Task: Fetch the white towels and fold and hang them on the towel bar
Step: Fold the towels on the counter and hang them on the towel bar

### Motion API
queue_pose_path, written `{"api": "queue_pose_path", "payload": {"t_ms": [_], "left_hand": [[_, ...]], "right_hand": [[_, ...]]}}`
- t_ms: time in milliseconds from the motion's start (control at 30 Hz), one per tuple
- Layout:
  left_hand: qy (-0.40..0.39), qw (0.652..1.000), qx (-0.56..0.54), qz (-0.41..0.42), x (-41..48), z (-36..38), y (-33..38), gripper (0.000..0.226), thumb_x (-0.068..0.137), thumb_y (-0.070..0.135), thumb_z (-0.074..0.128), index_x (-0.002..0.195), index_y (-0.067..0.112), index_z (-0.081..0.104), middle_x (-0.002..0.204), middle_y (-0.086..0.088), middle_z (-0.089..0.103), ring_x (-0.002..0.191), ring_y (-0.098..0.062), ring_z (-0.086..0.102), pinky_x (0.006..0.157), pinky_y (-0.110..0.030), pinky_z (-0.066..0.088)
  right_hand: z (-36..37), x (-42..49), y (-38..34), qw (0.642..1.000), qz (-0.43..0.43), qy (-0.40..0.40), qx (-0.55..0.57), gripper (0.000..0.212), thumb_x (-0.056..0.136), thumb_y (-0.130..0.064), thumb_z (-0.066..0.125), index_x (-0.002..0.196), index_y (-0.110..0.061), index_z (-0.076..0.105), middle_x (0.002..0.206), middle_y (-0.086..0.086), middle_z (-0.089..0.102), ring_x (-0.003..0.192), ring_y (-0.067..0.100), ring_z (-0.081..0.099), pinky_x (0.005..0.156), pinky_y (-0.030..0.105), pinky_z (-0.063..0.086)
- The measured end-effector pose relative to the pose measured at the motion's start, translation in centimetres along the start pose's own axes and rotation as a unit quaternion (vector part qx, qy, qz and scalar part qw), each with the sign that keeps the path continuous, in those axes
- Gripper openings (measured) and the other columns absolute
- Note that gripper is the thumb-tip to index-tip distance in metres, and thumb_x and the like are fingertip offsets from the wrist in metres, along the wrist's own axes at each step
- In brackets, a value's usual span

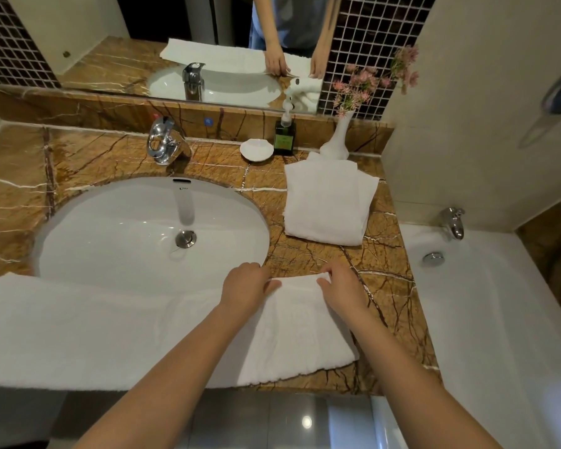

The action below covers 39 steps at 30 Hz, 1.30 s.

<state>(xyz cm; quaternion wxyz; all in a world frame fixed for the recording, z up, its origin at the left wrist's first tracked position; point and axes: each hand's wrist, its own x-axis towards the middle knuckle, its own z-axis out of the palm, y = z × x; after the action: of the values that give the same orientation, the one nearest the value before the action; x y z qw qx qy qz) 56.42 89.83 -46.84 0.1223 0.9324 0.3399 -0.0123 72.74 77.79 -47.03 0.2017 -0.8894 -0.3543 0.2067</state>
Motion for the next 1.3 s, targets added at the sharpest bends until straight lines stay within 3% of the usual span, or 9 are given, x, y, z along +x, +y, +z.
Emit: {"api": "queue_pose_path", "payload": {"t_ms": [133, 267, 567, 733, 867, 1000, 1100, 1200, 1300], "left_hand": [[-0.054, 0.992, -0.106, 0.045, 0.0, -0.5, -1.3, 0.043, 0.089, 0.053, 0.052, 0.075, 0.012, 0.05, 0.069, 0.001, 0.043, 0.072, -0.02, 0.047, 0.057, -0.033, 0.031], [-0.132, 0.979, -0.144, 0.06, 0.1, -1.6, -3.0, 0.044, 0.087, 0.055, 0.054, 0.064, 0.018, 0.05, 0.067, 0.002, 0.049, 0.071, -0.019, 0.048, 0.062, -0.033, 0.036], [-0.076, 0.985, -0.154, 0.02, -0.8, -2.4, -5.3, 0.06, 0.088, 0.06, 0.049, 0.051, 0.017, 0.029, 0.048, 0.0, 0.029, 0.048, -0.014, 0.031, 0.051, -0.031, 0.02], [-0.051, 0.992, -0.11, 0.014, -1.6, -2.3, -7.0, 0.05, 0.088, 0.058, 0.051, 0.061, 0.019, 0.036, 0.053, 0.0, 0.037, 0.059, -0.019, 0.045, 0.05, -0.032, 0.021], [-0.018, 0.995, -0.1, -0.002, -1.7, -2.1, -6.5, 0.035, 0.089, 0.054, 0.052, 0.104, 0.022, 0.053, 0.069, 0.008, 0.056, 0.075, -0.017, 0.055, 0.057, -0.029, 0.033], [-0.054, 0.996, -0.076, -0.018, -1.9, -2.0, -7.7, 0.046, 0.087, 0.059, 0.051, 0.064, 0.02, 0.045, 0.063, 0.004, 0.048, 0.07, -0.018, 0.051, 0.051, -0.028, 0.027], [-0.058, 0.994, -0.09, -0.019, -2.6, -1.7, -9.1, 0.043, 0.088, 0.055, 0.053, 0.068, 0.017, 0.045, 0.061, 0.004, 0.044, 0.068, -0.017, 0.048, 0.05, -0.028, 0.025], [-0.051, 0.995, -0.081, -0.002, -2.9, -1.6, -8.9, 0.041, 0.091, 0.051, 0.051, 0.069, 0.016, 0.044, 0.065, 0.003, 0.048, 0.069, -0.018, 0.049, 0.051, -0.03, 0.025], [-0.037, 0.994, -0.098, 0.009, -2.8, -1.7, -8.6, 0.04, 0.091, 0.05, 0.051, 0.071, 0.016, 0.046, 0.063, 0.003, 0.047, 0.069, -0.018, 0.049, 0.052, -0.029, 0.028]], "right_hand": [[-0.3, -0.1, 0.5, 0.998, -0.003, 0.002, 0.059, 0.005, 0.093, -0.019, 0.055, 0.095, -0.023, 0.057, 0.098, 0.001, 0.063, 0.092, 0.022, 0.058, 0.072, 0.035, 0.045], [-0.7, -1.2, 0.9, 0.992, -0.025, 0.022, 0.118, 0.013, 0.096, -0.015, 0.048, 0.091, -0.026, 0.052, 0.084, -0.002, 0.06, 0.077, 0.018, 0.055, 0.062, 0.032, 0.04], [-1.3, -1.3, 1.1, 0.989, 0.019, 0.064, 0.136, 0.015, 0.098, -0.012, 0.046, 0.091, -0.024, 0.051, 0.077, 0.007, 0.059, 0.062, 0.018, 0.048, 0.053, 0.03, 0.03], [-0.9, -1.2, 2.0, 0.994, 0.034, 0.071, 0.07, 0.01, 0.099, -0.014, 0.046, 0.095, -0.021, 0.053, 0.08, 0.005, 0.062, 0.068, 0.021, 0.057, 0.053, 0.031, 0.036], [-0.3, -1.2, 1.6, 0.993, 0.022, 0.115, 0.012, 0.012, 0.098, -0.011, 0.045, 0.1, -0.018, 0.055, 0.09, 0.003, 0.063, 0.074, 0.019, 0.056, 0.056, 0.033, 0.042], [-0.4, -1.7, 1.3, 0.983, 0.017, 0.144, -0.116, 0.018, 0.097, -0.014, 0.048, 0.112, -0.015, 0.058, 0.103, 0.008, 0.058, 0.086, 0.026, 0.055, 0.06, 0.031, 0.038], [-0.4, -1.8, 0.2, 0.959, -0.032, 0.177, -0.219, 0.034, 0.082, 0.004, 0.059, 0.111, -0.013, 0.063, 0.104, 0.011, 0.057, 0.095, 0.028, 0.052, 0.074, 0.038, 0.04], [0.7, -2.2, -4.3, 0.96, -0.175, 0.119, -0.182, 0.04, 0.08, 0.003, 0.059, 0.112, -0.019, 0.065, 0.107, 0.002, 0.062, 0.104, 0.024, 0.054, 0.086, 0.038, 0.039], [3.3, -2.6, -9.0, 0.965, -0.25, -0.054, -0.064, 0.027, 0.095, -0.024, 0.049, 0.117, -0.028, 0.064, 0.113, -0.008, 0.064, 0.111, 0.016, 0.052, 0.094, 0.037, 0.035]]}}
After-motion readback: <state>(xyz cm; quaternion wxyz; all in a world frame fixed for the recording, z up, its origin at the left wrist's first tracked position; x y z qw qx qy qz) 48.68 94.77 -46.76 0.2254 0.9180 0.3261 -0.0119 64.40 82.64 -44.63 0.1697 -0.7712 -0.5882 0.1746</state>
